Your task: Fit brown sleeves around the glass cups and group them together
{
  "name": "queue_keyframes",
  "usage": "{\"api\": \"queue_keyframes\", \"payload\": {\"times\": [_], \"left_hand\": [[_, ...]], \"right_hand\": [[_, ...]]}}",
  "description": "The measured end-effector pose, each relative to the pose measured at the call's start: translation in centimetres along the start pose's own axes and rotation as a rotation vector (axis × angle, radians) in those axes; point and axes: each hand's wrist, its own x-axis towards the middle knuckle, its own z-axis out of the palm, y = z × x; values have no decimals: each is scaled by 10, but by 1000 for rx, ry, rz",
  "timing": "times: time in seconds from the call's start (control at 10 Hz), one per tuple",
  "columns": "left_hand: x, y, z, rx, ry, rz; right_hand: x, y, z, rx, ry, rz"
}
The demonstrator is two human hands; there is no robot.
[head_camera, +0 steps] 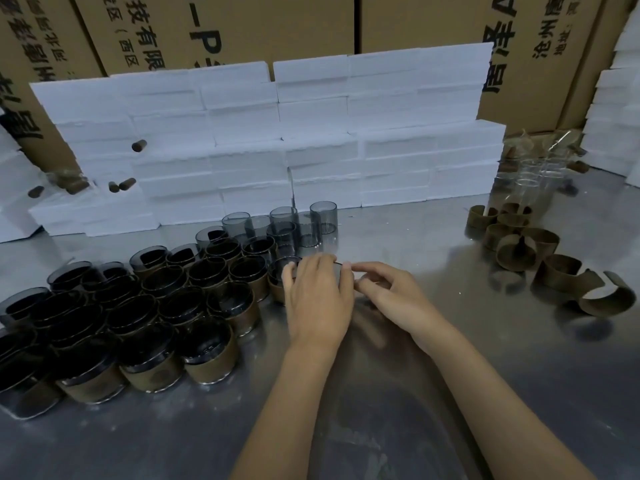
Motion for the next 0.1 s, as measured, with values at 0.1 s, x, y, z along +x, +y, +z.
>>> {"api": "queue_keyframes", "payload": {"times": [0.1], "left_hand": [[-2,-2,0,-42,53,48]], "right_hand": [[-4,-7,-4,99,86,17]]}}
